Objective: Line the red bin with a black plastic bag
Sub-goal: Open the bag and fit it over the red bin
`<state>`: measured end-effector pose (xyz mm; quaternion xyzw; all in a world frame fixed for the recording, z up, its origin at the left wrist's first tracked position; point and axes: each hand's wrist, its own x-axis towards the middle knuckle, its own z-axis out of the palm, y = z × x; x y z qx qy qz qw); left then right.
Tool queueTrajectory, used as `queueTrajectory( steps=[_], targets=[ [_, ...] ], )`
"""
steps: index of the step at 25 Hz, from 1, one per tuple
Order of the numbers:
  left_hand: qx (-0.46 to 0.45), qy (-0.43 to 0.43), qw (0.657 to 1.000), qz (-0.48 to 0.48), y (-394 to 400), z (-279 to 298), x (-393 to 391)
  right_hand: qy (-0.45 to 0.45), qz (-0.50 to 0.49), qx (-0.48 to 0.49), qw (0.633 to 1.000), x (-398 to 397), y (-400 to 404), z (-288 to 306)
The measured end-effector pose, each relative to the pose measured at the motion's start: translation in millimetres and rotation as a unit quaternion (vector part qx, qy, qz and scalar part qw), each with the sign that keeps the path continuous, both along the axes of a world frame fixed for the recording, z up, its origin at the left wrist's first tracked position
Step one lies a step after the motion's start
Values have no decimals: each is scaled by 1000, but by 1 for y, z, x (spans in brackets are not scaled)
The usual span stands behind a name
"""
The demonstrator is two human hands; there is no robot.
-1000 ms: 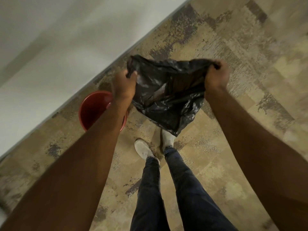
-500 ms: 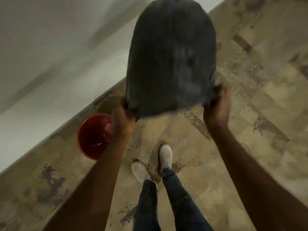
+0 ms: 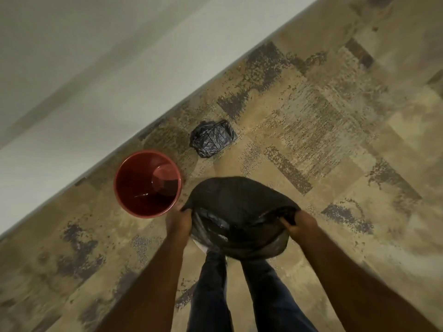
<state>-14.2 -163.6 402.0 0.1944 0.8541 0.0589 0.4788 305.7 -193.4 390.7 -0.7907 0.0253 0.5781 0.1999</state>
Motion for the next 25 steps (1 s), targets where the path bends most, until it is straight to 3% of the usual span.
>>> queueTrajectory(
  steps=[2, 4, 6, 8, 12, 14, 20, 22, 24, 25],
  targets=[
    [61, 12, 998, -10, 42, 10, 1, -6, -54, 24, 998, -9, 39, 8],
    [127, 37, 991, -7, 85, 25, 3, -87, -91, 35, 991, -21, 85, 26],
    [191, 54, 980, 34, 119, 46, 2, -154, -37, 96, 983, -26, 127, 41],
    [280, 97, 954, 56, 147, 69, -4, -189, 19, 183, 965, -31, 155, 65],
    [437, 167, 882, 57, 158, 109, -22, -226, 37, 356, 906, -42, 175, 104],
    [421, 145, 895, 38, 133, 105, -35, -208, 55, 393, 894, -54, 160, 106],
    [283, 89, 955, -31, 12, 45, -83, -153, 54, 330, 930, -105, 83, 70],
    [245, 54, 968, 4, -14, 32, -105, -131, 46, 321, 937, -129, 71, 67],
    [165, -81, 976, 119, -30, 25, -120, -136, 60, 318, 936, -149, 66, 69],
    [122, -167, 958, 198, -38, 25, -129, -135, 69, 316, 936, -163, 64, 71]
  ],
)
